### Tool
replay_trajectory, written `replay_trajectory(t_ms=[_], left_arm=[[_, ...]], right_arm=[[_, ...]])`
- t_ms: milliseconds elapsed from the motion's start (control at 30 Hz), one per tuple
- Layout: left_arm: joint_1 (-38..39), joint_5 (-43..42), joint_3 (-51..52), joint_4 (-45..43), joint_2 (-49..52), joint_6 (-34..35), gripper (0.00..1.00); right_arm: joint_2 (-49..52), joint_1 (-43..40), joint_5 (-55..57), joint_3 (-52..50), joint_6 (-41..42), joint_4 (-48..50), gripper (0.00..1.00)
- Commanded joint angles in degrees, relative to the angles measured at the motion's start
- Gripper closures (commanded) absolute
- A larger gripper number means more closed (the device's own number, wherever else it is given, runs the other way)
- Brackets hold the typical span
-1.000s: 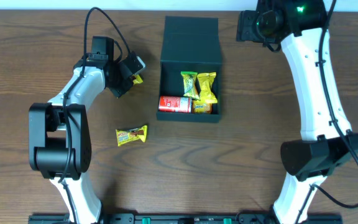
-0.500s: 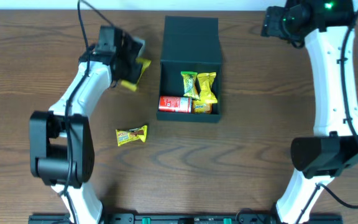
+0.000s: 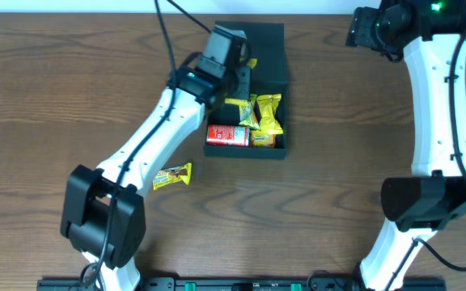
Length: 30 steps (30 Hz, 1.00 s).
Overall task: Pack container
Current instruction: 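Carry the yellow snack into the box and push it down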
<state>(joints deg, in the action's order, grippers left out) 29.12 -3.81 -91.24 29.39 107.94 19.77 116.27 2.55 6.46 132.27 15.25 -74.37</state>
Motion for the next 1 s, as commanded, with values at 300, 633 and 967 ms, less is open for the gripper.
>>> replay_trajectory(t_ms=[300, 633, 967], left_arm=[[0.22, 5.27, 0.11, 3.67, 6.54, 17.16, 0.94], [0.22, 5.31, 0.11, 4.0, 8.55, 18.99, 0.94], [0.57, 4.04, 0.11, 4.46, 11.96, 9.7, 0.94]], right_arm=[[-0.11, -0.72, 0.63, 0.26, -2.27, -0.52, 0.25], [-0.11, -0.72, 0.61, 0.26, -2.27, -1.75, 0.25], [-0.11, -0.72, 0.61, 0.26, -2.25, -1.68, 0.25]])
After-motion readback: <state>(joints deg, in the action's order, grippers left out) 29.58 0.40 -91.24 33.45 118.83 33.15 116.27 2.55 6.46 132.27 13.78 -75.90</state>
